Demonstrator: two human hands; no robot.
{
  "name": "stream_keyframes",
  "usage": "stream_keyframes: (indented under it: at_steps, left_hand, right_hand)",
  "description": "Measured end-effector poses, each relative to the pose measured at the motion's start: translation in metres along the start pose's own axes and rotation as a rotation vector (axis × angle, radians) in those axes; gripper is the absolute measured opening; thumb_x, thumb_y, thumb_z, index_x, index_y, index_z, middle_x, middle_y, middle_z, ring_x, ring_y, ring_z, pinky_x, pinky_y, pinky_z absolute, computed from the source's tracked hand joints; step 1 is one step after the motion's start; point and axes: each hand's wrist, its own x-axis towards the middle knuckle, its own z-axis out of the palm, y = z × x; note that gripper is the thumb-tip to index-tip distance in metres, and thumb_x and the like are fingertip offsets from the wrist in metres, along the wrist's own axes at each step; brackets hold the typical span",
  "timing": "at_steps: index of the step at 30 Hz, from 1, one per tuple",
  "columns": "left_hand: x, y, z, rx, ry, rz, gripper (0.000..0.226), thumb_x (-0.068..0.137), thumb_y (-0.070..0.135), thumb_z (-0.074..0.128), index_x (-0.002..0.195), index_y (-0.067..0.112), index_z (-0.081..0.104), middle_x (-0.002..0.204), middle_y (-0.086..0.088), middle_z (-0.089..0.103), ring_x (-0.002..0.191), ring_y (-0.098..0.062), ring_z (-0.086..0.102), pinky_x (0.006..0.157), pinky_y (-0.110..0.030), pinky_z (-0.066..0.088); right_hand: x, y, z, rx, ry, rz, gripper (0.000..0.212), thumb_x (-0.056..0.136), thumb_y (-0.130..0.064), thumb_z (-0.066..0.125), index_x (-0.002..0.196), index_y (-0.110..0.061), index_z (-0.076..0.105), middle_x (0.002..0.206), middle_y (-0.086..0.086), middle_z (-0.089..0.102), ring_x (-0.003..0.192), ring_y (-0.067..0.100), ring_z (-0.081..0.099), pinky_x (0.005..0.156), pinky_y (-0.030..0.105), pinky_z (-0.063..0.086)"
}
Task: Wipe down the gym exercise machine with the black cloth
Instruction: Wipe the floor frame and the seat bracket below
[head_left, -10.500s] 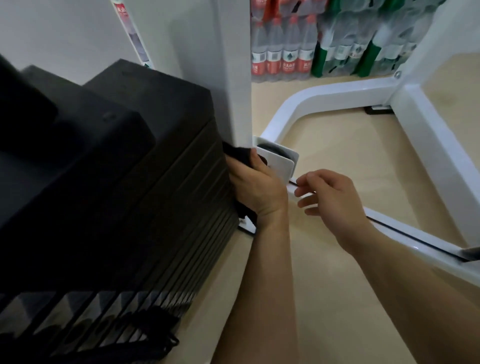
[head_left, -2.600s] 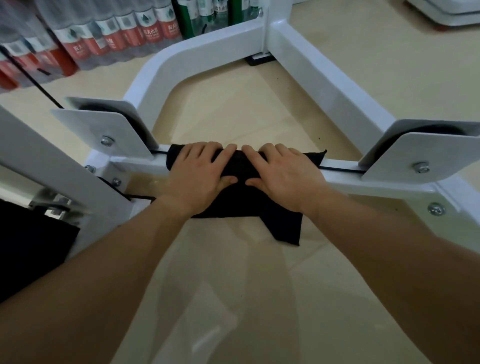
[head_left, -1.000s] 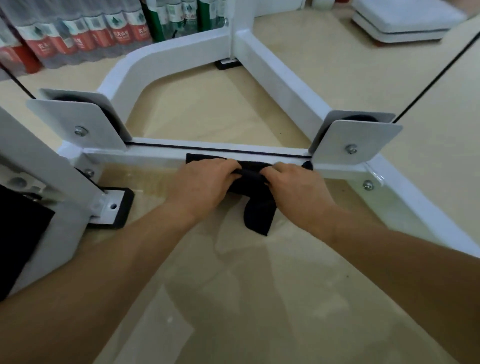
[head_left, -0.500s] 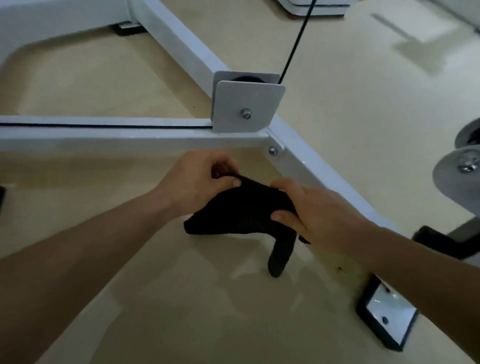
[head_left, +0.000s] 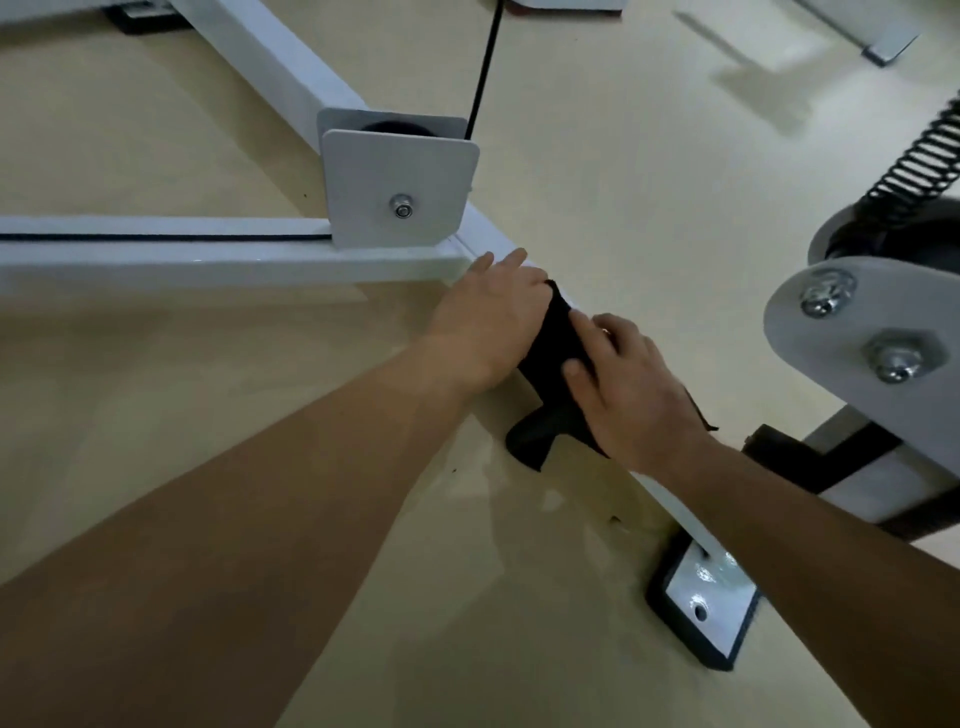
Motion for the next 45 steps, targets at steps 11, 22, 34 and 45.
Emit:
stream_keyframes:
  at_steps: [11, 22, 34, 45]
  left_hand:
    - [0.006, -0.031, 0.015, 0.386, 0.024, -0.055, 0.053, 0.106, 0.016, 0.013, 0.155, -0.006, 0.010, 0.164, -0.027, 0.006, 0.154, -0.035, 0.004, 0.124, -0.044, 0.009]
    - [-0.003, -0.014, 0.042, 0.125, 0.028, 0.265, 0.064, 0.102, 0.042, 0.019, 0.156, 0.008, 0.026, 0.164, -0.013, 0.023, 0.151, -0.034, 0.021, 0.122, -0.046, 0.018]
    - [0.013, -0.036, 0.023, 0.233, 0.009, 0.105, 0.054, 0.108, 0.024, 0.017, 0.157, 0.003, 0.012, 0.166, -0.018, 0.009, 0.153, -0.031, 0.013, 0.123, -0.041, 0.012]
    - [-0.002, 0.020, 0.039, 0.220, -0.065, 0.272, 0.063, 0.107, 0.041, 0.021, 0.159, 0.009, 0.002, 0.168, -0.009, -0.003, 0.155, -0.025, -0.005, 0.125, -0.039, 0.001]
  right_hand:
    - [0.085, -0.021, 0.019, -0.080, -0.063, -0.124, 0.075, 0.103, -0.051, 0.035, 0.160, -0.013, 0.004, 0.160, 0.013, 0.025, 0.142, 0.032, 0.036, 0.110, 0.043, 0.038]
    - [0.012, 0.019, 0.012, -0.176, -0.060, -0.053, 0.074, 0.102, -0.048, 0.036, 0.158, -0.009, 0.009, 0.148, 0.015, 0.039, 0.124, 0.031, 0.050, 0.090, 0.040, 0.049]
    - [0.071, -0.017, 0.019, -0.179, -0.029, -0.066, 0.077, 0.103, -0.047, 0.038, 0.158, -0.005, 0.005, 0.151, 0.018, 0.035, 0.128, 0.034, 0.045, 0.100, 0.042, 0.042]
    - [-0.022, 0.022, 0.039, -0.483, 0.178, 0.066, 0.068, 0.102, -0.045, 0.040, 0.152, 0.000, 0.030, 0.145, 0.025, 0.048, 0.130, 0.038, 0.052, 0.115, 0.046, 0.037]
